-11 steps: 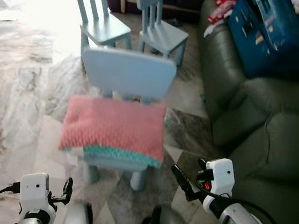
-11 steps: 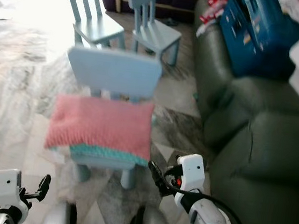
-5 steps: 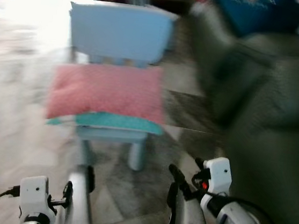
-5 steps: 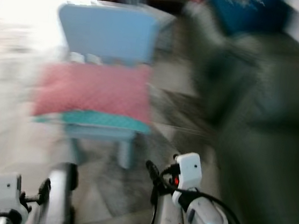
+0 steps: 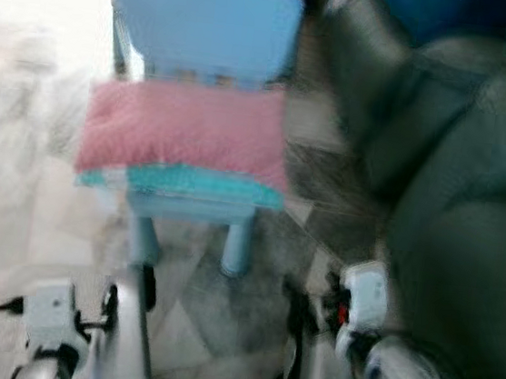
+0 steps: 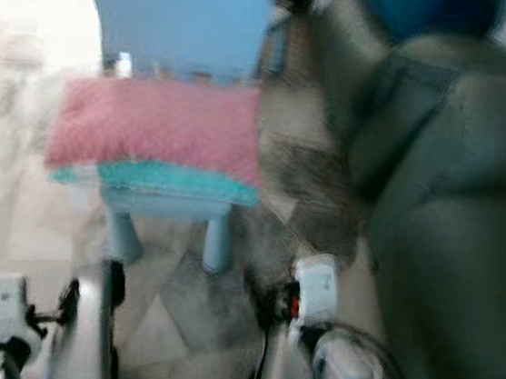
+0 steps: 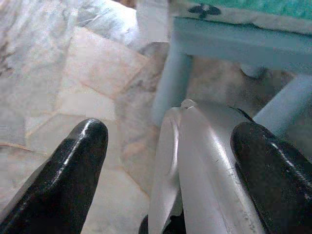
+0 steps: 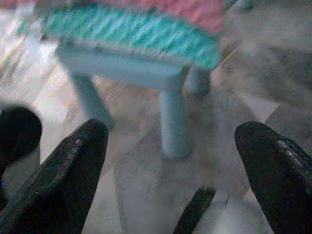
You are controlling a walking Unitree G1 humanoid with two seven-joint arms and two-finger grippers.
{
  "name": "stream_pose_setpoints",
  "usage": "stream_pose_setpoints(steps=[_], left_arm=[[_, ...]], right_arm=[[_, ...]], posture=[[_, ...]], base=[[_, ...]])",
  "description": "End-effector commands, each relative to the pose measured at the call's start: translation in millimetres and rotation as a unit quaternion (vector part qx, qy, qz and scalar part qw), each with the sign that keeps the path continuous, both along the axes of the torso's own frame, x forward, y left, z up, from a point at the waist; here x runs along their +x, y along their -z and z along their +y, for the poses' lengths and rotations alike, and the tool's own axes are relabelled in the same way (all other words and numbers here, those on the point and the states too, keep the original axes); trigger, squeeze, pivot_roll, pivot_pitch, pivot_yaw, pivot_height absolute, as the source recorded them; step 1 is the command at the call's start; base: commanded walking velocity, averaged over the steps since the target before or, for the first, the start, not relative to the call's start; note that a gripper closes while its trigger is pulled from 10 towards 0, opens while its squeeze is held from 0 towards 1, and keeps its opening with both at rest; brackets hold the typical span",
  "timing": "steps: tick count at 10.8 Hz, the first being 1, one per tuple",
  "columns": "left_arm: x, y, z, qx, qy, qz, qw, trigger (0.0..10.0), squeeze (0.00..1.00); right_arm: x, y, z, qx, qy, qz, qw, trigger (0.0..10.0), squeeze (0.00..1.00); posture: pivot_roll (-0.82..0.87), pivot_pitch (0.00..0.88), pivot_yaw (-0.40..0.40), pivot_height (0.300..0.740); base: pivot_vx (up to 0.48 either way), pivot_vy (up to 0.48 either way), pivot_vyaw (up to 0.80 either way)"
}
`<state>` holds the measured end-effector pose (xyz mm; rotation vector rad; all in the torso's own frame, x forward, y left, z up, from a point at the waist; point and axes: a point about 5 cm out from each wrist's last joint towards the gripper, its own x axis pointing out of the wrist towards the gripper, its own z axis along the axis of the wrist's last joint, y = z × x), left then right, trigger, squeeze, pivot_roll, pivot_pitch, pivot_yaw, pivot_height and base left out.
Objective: Move the pillow to the sofa
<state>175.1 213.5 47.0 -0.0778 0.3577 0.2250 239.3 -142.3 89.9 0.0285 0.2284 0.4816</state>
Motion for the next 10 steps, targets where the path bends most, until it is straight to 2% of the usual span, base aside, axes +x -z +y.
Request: stream_pose_setpoints(steps=[1, 4, 7, 10], left_arm=[[-6.7, 16, 6.6, 0.015, -0.014, 0.051, 0.998, 10.0, 0.00], [10.0, 7, 15.4, 0.042, -0.035, 0.026, 0.998, 10.0, 0.00], [34.4, -4, 22.7, 0.063, -0.045, -0.012, 0.997, 10.0, 0.00], [59.7, -36, 37.7, 0.121, -0.070, -0.089, 0.986, 10.0, 0.00]], right_arm=[[-4.7, 8, -3.0, -0.004, 0.007, 0.016, 1.000, 10.0, 0.00], [6.2, 4, -1.7, -0.001, 0.012, 0.000, 1.000, 10.0, 0.00], [20.4, -3, 2.3, 0.008, 0.013, -0.023, 1.000, 10.0, 0.00], [35.8, -18, -0.4, 0.010, 0.023, -0.064, 0.998, 10.0, 0.00]], posture=[[-0.07, 0.207, -0.063, 0.380], [-0.07, 0.177, -0.059, 0.351], [-0.07, 0.133, -0.052, 0.303], [-0.07, 0.108, -0.046, 0.303]], base=[[0.000, 0.000, 0.00], [0.000, 0.000, 0.00], [0.000, 0.000, 0.00], [0.000, 0.000, 0.00]])
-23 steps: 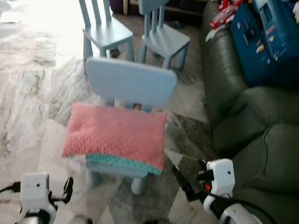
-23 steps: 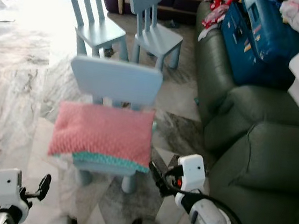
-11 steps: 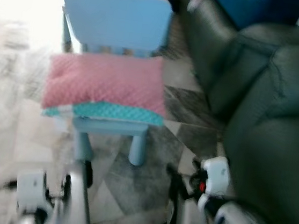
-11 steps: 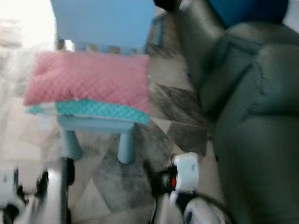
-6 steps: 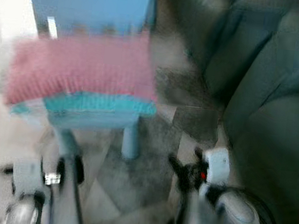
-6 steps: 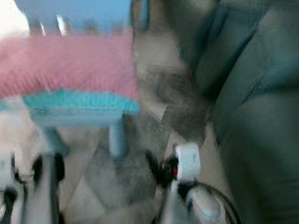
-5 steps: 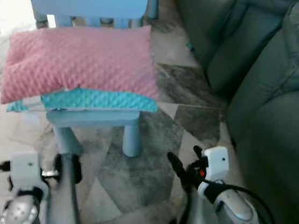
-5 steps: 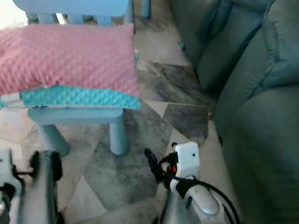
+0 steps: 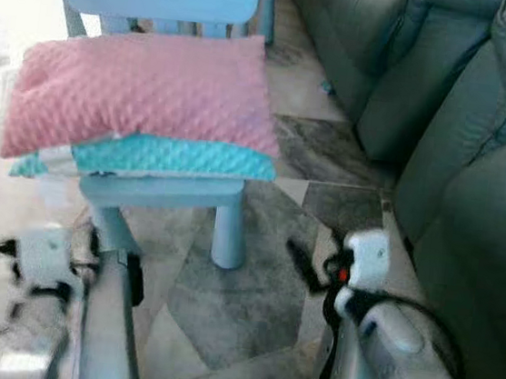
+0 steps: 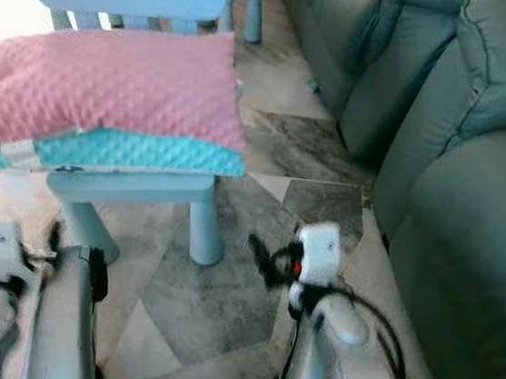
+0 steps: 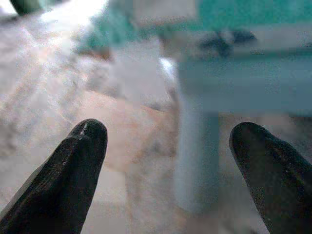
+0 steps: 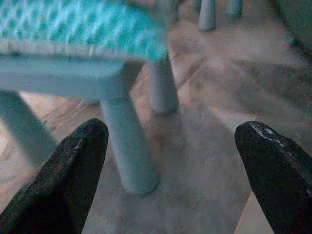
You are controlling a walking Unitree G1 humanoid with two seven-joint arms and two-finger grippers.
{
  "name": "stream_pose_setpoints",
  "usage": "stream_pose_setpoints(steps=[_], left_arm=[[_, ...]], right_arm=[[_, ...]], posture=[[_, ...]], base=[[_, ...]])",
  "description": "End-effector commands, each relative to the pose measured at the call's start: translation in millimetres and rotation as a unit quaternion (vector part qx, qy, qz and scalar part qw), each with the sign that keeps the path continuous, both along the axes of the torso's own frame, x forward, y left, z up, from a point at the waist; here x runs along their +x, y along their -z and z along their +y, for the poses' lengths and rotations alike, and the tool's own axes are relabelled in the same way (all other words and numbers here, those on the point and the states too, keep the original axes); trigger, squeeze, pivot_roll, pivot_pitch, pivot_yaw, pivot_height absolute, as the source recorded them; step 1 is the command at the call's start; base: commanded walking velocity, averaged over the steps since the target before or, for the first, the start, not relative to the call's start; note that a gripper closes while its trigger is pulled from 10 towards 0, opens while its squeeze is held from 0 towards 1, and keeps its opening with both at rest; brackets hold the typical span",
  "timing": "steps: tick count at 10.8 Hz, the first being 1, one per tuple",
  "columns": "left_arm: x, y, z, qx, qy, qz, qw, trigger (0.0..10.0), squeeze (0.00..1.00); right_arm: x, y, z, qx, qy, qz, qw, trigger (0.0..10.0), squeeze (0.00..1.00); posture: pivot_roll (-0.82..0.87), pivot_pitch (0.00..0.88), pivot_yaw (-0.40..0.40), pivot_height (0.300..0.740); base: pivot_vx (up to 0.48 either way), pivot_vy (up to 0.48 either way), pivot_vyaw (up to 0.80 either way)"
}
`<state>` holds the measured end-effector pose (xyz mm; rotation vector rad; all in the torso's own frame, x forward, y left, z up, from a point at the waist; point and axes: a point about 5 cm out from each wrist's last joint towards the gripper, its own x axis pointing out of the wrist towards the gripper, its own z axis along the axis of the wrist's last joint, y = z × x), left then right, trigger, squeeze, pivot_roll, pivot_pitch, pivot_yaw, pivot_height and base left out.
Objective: Move the pillow to the sofa
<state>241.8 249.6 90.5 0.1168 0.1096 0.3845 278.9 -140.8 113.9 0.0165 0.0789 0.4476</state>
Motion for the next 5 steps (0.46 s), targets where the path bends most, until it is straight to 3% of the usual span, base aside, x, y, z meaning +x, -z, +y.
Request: stream_pose_setpoints(steps=[1, 5], left_arm=[[4.9, -13, 8.4, 0.022, -0.015, -0.027, 0.999, 10.0, 0.00], [41.5, -82, 37.5, 0.033, -0.071, -0.147, 0.986, 10.0, 0.00]], right_arm=[[7.1, -13, -1.9, 0.006, 0.008, -0.028, 1.000, 10.0, 0.00], [45.5, -79, 4.5, 0.058, -0.008, -0.122, 0.991, 10.0, 0.00]], posture=[[-0.07, 0.095, -0.044, 0.303], [-0.07, 0.097, -0.041, 0.303]], base=[[0.000, 0.000, 0.00], [0.000, 0.000, 0.00]])
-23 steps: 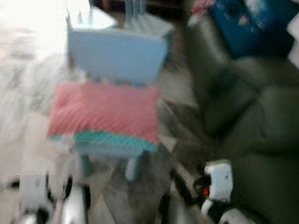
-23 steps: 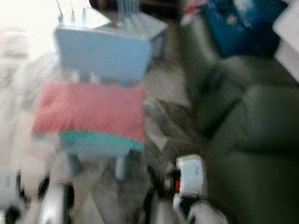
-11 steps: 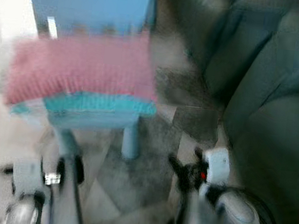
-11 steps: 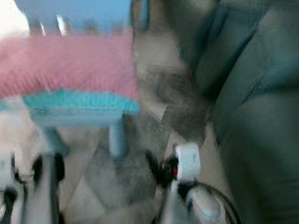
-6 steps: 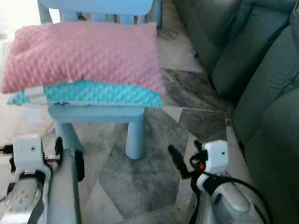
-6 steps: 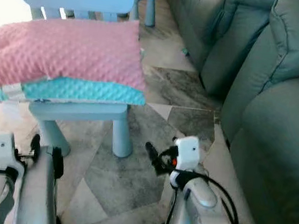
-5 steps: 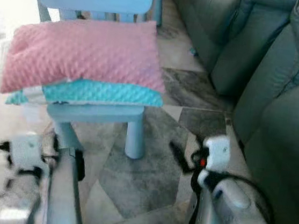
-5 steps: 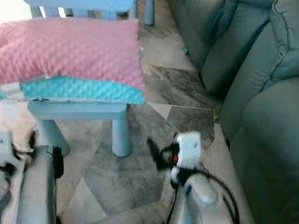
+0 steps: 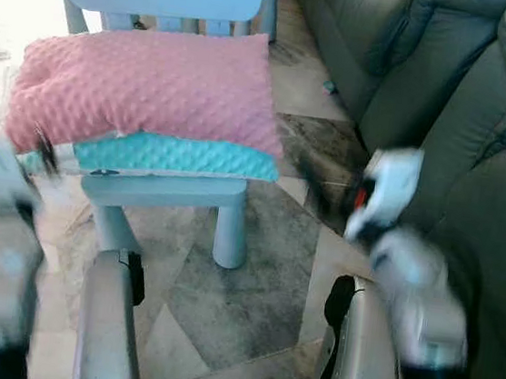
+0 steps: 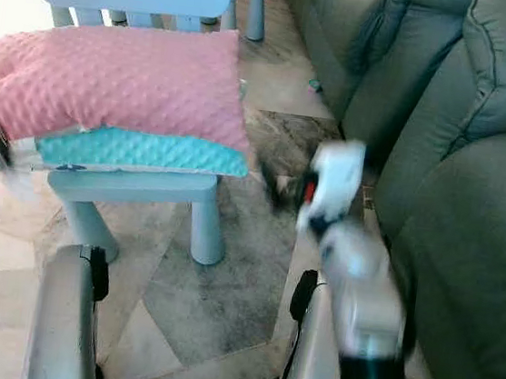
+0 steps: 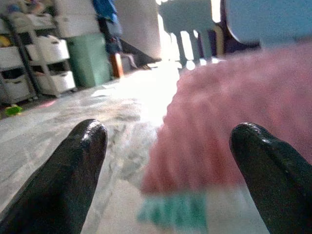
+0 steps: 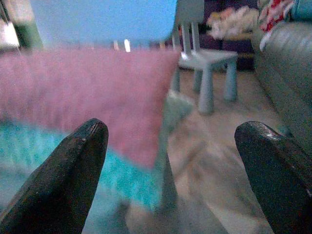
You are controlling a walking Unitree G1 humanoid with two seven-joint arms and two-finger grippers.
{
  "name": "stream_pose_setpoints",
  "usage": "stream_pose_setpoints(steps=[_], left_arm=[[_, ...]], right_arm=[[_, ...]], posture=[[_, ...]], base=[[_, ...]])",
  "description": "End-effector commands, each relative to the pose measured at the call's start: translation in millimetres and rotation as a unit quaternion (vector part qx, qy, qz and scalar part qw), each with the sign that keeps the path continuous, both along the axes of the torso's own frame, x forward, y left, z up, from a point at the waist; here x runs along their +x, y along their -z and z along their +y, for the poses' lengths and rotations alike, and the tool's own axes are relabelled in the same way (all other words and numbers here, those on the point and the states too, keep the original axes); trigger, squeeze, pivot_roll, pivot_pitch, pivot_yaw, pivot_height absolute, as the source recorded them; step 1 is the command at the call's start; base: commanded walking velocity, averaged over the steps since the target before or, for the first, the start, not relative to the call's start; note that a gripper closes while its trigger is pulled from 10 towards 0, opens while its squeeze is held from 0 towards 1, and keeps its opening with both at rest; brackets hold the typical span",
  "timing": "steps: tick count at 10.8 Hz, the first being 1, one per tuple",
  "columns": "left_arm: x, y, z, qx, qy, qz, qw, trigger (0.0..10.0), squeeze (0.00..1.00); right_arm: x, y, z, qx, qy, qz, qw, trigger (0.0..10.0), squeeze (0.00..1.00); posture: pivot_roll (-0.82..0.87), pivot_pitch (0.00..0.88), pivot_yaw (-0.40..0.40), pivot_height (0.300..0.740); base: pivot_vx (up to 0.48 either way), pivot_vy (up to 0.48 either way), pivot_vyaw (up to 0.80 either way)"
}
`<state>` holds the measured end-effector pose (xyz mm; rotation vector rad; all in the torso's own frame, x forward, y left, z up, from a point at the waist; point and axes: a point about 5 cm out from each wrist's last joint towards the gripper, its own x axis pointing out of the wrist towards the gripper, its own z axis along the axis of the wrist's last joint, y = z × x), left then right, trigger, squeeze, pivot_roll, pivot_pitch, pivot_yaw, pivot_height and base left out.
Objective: Move the pillow to the sofa
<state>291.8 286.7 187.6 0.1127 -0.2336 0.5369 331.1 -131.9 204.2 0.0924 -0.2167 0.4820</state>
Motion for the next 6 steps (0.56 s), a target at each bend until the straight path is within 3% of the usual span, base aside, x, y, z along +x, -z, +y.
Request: stream_pose_setpoints(steps=[1, 3, 4, 6], left_arm=[[-0.6, 2, 7.4, -0.012, -0.016, 0.002, 1.000, 10.0, 0.00], [13.9, -14, 24.7, -0.015, -0.038, -0.011, 0.999, 10.0, 0.00], [29.8, -19, 41.0, -0.055, -0.059, -0.007, 0.997, 10.0, 0.00], [49.4, -26, 44.2, -0.089, -0.032, -0.003, 0.995, 10.0, 0.00]], right_arm=[[3.1, 0, -0.6, 0.016, -0.010, 0.011, 1.000, 10.0, 0.00], [22.9, -12, 7.5, 0.032, -0.045, 0.012, 0.998, 10.0, 0.00], [39.9, -21, 17.0, 0.057, -0.066, 0.018, 0.996, 10.0, 0.00], [56.5, -34, 30.6, 0.065, -0.068, 0.009, 0.996, 10.0, 0.00]], posture=[[-0.07, 0.106, -0.039, 0.303], [-0.05, 0.140, -0.040, 0.303], [-0.05, 0.155, -0.039, 0.303], [-0.05, 0.201, -0.039, 0.303]], base=[[0.000, 0.000, 0.00], [0.000, 0.000, 0.00], [0.000, 0.000, 0.00], [0.000, 0.000, 0.00]])
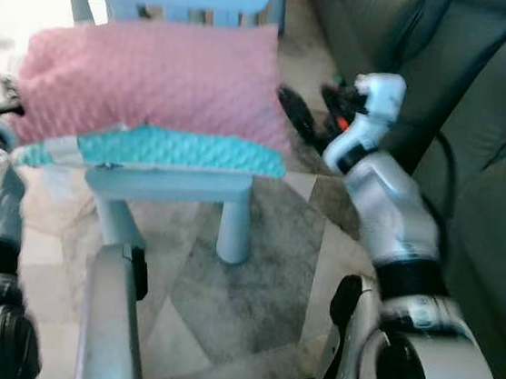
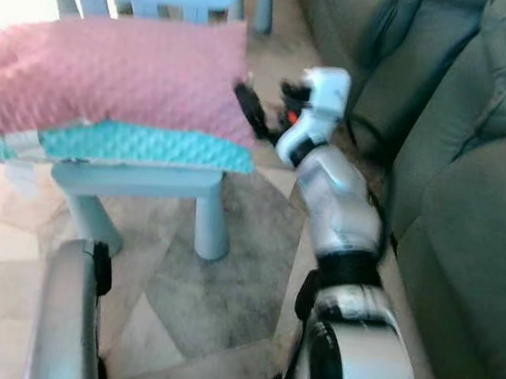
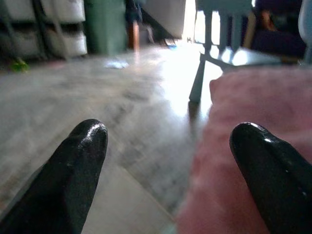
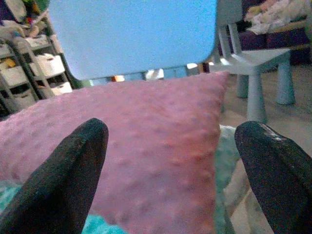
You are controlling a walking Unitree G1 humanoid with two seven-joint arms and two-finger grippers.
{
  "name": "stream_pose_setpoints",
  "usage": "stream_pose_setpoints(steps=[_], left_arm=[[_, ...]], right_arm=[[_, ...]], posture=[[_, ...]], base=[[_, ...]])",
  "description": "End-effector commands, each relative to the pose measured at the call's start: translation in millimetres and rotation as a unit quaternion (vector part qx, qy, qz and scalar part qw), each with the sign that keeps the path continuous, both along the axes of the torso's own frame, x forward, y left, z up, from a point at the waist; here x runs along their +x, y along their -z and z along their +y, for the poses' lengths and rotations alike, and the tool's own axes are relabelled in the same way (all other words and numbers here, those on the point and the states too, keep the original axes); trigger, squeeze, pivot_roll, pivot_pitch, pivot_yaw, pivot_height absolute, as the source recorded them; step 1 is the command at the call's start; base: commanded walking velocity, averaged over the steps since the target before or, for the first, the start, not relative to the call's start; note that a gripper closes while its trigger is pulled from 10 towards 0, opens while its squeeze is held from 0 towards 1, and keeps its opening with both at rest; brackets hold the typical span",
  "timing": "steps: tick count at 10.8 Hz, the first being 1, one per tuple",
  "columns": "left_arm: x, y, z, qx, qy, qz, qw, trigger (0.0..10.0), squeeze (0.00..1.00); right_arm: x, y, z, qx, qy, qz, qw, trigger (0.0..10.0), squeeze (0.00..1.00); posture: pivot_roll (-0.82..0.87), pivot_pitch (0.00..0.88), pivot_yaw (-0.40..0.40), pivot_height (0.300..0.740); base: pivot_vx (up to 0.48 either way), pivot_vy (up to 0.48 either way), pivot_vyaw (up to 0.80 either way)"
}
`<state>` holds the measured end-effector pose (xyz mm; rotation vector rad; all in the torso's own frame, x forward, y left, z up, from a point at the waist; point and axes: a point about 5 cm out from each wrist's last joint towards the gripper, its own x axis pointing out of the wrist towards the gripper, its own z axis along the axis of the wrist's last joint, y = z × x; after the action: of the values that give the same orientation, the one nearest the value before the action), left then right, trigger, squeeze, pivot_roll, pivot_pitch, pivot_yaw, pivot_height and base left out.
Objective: Move the pillow to the sofa
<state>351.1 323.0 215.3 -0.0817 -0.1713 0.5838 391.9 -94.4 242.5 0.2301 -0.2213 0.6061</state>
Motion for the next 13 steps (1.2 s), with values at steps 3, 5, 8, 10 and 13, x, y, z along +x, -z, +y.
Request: stream_pose_setpoints(steps=[3, 5, 8, 10, 13], left_arm=[[22.1, -3, -5.6, -0.127, 0.050, -0.007, 0.991, 10.0, 0.00], [33.0, -20, -13.7, -0.155, 0.090, -0.035, 0.983, 10.0, 0.00], [43.3, -54, -24.3, -0.185, 0.156, -0.102, 0.965, 10.0, 0.00], [39.7, -69, -18.1, -0.142, 0.149, -0.128, 0.970, 10.0, 0.00], [25.6, -69, 3.9, -0.091, 0.081, -0.129, 0.984, 10.0, 0.00]], right_arm=[[15.2, -4, 1.3, -0.023, 0.039, 0.001, 0.999, 10.0, 0.00], [20.5, -12, -4.1, -0.016, 0.051, -0.002, 0.999, 10.0, 0.00], [22.4, -11, -7.8, -0.005, 0.054, -0.002, 0.999, 10.0, 0.00], [21.7, -12, -7.5, 0.001, 0.048, -0.011, 0.999, 10.0, 0.00], [21.1, -16, -14.7, 0.011, 0.046, -0.026, 0.999, 10.0, 0.00]], posture=[[-0.03, 0.273, -0.033, 0.303], [-0.03, 0.298, -0.034, 0.303], [-0.03, 0.300, -0.029, 0.303], [-0.02, 0.289, -0.025, 0.303], [-0.03, 0.285, -0.026, 0.303]], base=[[0.000, 0.000, 0.00], [0.000, 0.000, 0.00], [0.000, 0.000, 0.00], [0.000, 0.000, 0.00], [0.000, 0.000, 0.00]])
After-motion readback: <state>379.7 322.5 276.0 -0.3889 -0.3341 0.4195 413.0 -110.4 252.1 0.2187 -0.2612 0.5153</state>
